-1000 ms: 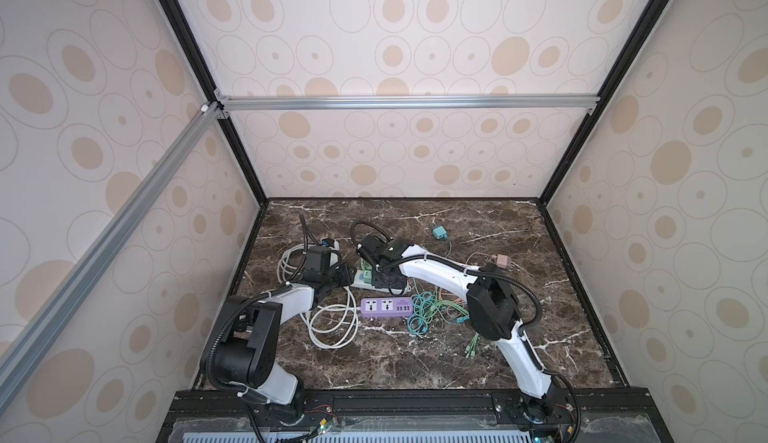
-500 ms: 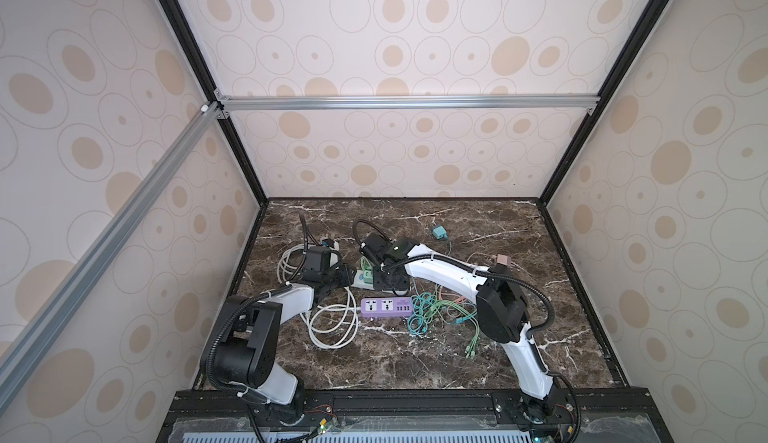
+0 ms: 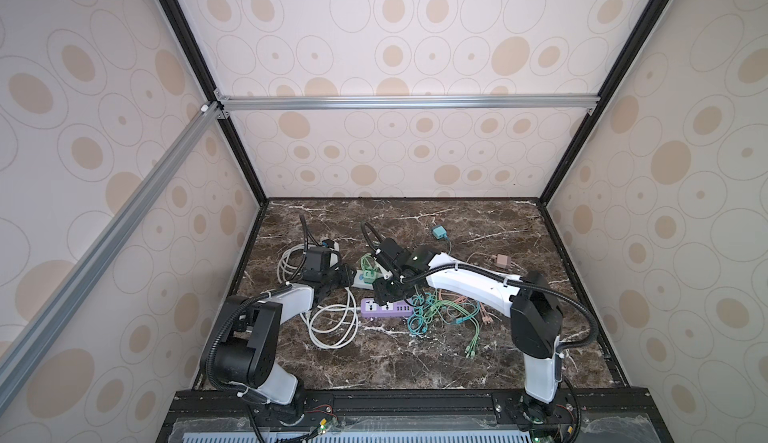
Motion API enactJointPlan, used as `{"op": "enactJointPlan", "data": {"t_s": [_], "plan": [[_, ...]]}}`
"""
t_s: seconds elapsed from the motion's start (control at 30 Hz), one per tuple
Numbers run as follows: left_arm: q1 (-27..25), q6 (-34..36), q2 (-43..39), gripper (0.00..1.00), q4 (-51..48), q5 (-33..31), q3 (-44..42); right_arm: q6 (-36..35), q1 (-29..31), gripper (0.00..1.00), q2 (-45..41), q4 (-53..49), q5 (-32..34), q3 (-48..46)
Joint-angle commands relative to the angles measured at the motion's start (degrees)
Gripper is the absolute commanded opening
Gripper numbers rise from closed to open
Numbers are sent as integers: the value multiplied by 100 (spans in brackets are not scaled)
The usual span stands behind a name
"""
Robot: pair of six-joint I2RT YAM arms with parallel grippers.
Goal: Insert the plug
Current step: 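Open the right gripper and lift it off the plugged teal charger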
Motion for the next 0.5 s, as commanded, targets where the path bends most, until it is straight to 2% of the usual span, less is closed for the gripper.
{"op": "enactJointPlan", "data": {"t_s": [0.0, 0.27, 0.37, 0.47], "plan": [[55, 10, -161, 44, -117, 1, 157, -760, 38, 56, -619, 184, -73, -285], [53, 125, -600, 55, -347, 94, 231, -1610, 29, 56, -2049, 445, 383, -1828], [52, 151, -856, 59, -476, 79, 228, -1536, -10, 56, -2542, 470, 814, -2457], [55, 178, -1134, 64, -620, -30, 193, -1169, -229, 56, -2888, 314, 1024, -2881]]}}
